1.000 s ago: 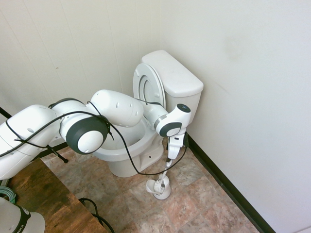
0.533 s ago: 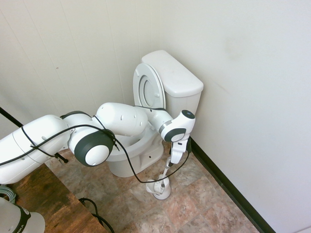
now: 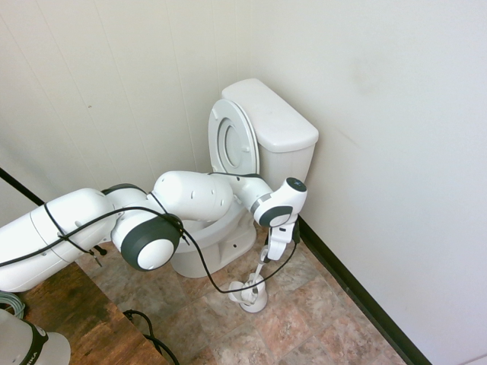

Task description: Clean the toilet

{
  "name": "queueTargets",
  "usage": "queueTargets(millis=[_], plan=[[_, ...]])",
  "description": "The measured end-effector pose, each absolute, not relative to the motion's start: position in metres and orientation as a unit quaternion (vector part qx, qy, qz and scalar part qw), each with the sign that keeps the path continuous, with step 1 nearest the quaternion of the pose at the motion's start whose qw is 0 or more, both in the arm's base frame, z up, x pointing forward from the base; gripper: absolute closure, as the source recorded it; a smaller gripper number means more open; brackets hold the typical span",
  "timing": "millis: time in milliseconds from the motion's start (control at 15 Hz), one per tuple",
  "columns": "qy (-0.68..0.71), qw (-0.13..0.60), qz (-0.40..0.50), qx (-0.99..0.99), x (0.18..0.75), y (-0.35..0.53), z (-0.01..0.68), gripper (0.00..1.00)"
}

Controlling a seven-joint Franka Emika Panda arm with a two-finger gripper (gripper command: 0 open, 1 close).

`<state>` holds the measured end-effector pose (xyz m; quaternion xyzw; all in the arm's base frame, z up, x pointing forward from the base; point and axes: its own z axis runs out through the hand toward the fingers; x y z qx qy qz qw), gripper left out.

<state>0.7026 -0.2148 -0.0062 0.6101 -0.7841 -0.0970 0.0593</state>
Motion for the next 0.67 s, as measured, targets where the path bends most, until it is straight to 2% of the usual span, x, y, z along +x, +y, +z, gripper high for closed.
queueTargets(millis=[667], plan=[[-0.784, 0.065, -0.109, 0.608, 0.7013, -0.2179, -0.0131, 1.00]])
